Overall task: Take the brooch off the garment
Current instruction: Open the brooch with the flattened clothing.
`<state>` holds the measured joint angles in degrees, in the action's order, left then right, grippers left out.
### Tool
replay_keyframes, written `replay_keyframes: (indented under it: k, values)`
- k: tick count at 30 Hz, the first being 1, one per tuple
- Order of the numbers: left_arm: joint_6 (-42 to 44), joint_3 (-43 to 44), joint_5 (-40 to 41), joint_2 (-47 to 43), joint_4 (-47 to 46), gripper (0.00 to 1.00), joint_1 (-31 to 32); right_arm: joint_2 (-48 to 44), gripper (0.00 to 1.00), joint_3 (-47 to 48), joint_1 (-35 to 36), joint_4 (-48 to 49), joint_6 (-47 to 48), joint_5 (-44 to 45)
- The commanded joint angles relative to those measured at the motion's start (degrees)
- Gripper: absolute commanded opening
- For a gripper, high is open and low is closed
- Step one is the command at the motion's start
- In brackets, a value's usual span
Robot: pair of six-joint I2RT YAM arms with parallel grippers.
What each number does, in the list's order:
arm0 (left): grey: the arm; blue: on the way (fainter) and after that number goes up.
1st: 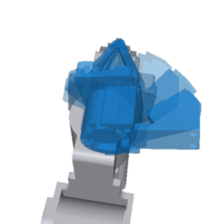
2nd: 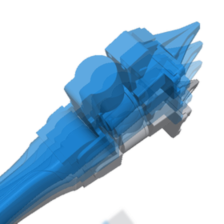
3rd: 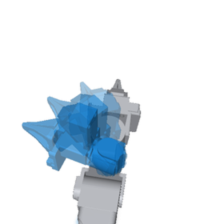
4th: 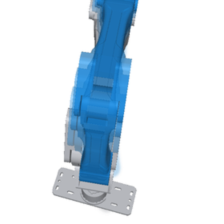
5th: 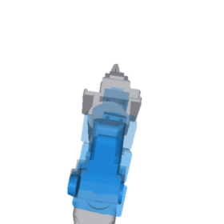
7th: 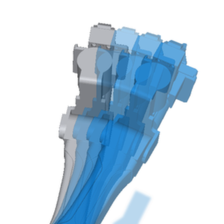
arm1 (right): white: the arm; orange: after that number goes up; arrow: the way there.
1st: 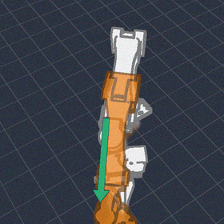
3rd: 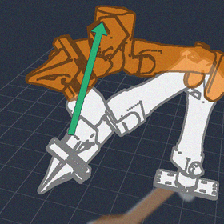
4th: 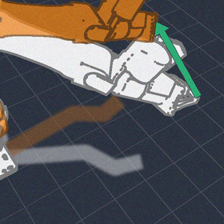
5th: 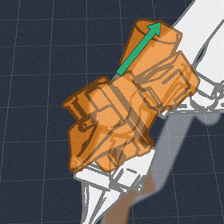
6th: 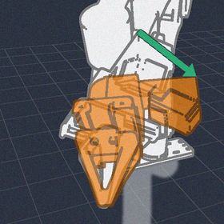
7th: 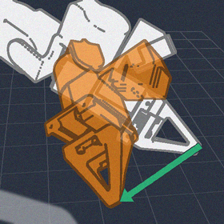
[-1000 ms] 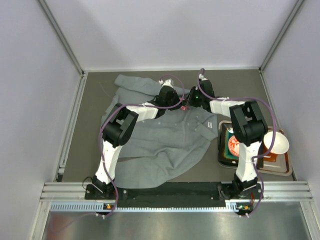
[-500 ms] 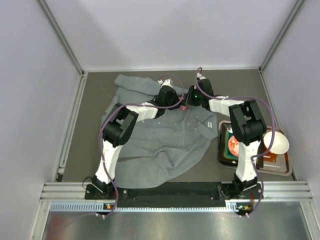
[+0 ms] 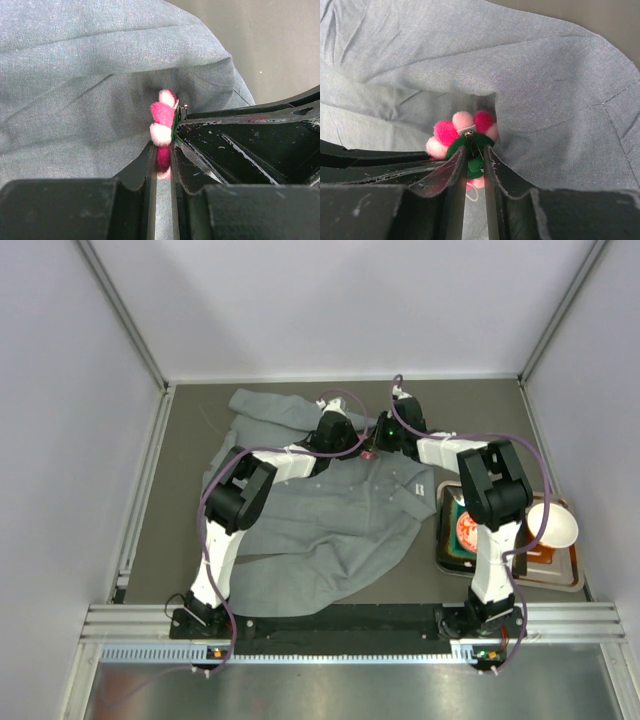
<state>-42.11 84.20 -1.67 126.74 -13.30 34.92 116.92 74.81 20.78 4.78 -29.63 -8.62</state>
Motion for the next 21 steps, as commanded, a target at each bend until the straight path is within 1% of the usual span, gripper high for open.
replay_keyframes:
  k: [1,6,10,17,18,19,21]
  values:
    - [-0.78,1.58,-3.51,-0.35,-6.04,0.00,1.21,1.64,0.22,1.57,2.16,-0.03,0.54,-0.78]
    - [-0.70,1.49,-3.51,-0.44,-5.95,0.00,1.29,2.52,0.22,2.01,2.16,-0.03,0.80,-1.31]
    - [-0.61,1.49,-3.60,-0.53,-5.95,0.00,1.38,3.40,0.14,2.63,2.16,0.06,0.89,-2.27]
    - [-0.43,1.49,-3.78,-0.61,-5.86,0.00,1.38,3.92,0.06,2.98,2.16,0.50,1.59,-3.42]
    - [-0.43,1.49,-3.78,-0.70,-5.86,0.00,1.38,4.10,0.04,3.15,2.16,0.58,1.76,-3.68]
    - [-0.43,1.40,-3.95,-0.62,-5.77,0.00,1.38,4.28,0.00,3.33,2.16,0.50,1.68,-4.12]
    - [-0.43,1.23,-3.87,-0.70,-5.77,0.00,1.38,4.72,0.00,3.42,2.08,0.93,1.59,-4.65]
